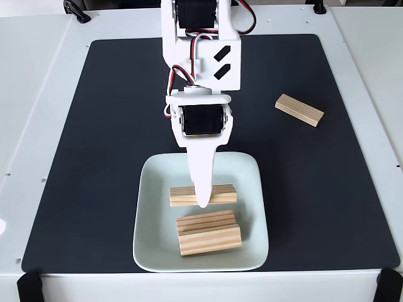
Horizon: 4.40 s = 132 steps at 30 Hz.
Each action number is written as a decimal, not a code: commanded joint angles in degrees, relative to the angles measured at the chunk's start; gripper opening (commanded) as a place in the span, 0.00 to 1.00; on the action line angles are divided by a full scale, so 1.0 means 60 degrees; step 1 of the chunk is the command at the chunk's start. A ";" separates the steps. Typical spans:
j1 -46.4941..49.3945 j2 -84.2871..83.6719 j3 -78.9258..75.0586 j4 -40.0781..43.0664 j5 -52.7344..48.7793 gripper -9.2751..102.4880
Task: Pick up the wooden block and place them on the plate.
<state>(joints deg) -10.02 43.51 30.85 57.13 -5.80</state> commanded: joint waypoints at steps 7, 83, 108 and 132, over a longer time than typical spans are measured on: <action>0.0029 0.0088 -0.0322 -0.0044 -0.0088 0.24; -0.3794 0.6621 0.8379 0.2607 -1.5073 0.08; -0.4131 0.6211 0.8818 0.3208 -1.4590 0.47; -0.4277 0.4482 0.8555 0.1128 -1.4062 0.47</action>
<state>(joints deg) -34.72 70.05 83.76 64.86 -90.79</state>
